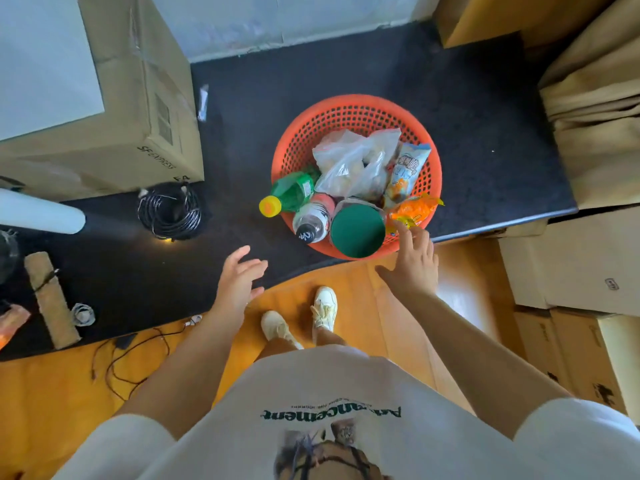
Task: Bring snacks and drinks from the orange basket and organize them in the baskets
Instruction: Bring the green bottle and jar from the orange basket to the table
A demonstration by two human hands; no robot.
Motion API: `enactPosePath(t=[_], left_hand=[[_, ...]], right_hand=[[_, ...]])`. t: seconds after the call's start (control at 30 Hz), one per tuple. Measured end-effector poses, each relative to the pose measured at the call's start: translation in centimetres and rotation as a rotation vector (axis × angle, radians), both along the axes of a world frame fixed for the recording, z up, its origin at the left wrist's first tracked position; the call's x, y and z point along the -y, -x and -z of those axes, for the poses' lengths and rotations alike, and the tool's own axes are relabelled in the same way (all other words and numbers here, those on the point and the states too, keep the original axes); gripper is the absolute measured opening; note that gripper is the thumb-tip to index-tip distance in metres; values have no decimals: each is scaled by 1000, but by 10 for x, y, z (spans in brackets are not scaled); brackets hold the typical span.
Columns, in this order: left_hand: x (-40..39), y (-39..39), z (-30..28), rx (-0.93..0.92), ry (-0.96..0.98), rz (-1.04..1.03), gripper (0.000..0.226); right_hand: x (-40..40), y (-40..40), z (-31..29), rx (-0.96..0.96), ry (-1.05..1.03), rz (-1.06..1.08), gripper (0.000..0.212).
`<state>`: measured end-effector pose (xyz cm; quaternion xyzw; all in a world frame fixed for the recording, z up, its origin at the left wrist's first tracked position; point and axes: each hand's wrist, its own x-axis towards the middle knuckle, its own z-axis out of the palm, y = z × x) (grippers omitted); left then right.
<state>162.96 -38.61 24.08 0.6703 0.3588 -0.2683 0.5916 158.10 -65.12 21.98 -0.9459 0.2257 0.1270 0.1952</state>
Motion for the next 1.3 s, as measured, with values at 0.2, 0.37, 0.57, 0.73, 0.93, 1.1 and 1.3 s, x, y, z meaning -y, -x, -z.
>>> enactPosePath(t=[0.2, 0.37, 0.57, 0.73, 0.93, 1.1, 1.3], left_hand=[[35, -63, 3, 108, 19, 162, 65], [45, -87, 16, 135, -7, 230, 74], [52, -94, 25, 191, -101, 316, 71], [61, -109, 16, 171, 24, -7, 52], [60, -131, -18, 232, 137, -164, 38], [35, -132, -62, 355, 204, -189, 27], [-11, -121, -107, 476, 396, -250, 53]], right_hand=[[0, -28, 12, -36, 44, -43, 108], [-2, -36, 22, -16, 36, -37, 114], [1, -44, 20, 50, 13, -64, 104], [7, -47, 16, 129, 29, -168, 99], [13, -45, -6, 240, -176, -201, 102], [11, -49, -48, 369, -585, 33, 88], [-17, -23, -99, 632, -860, 288, 87]])
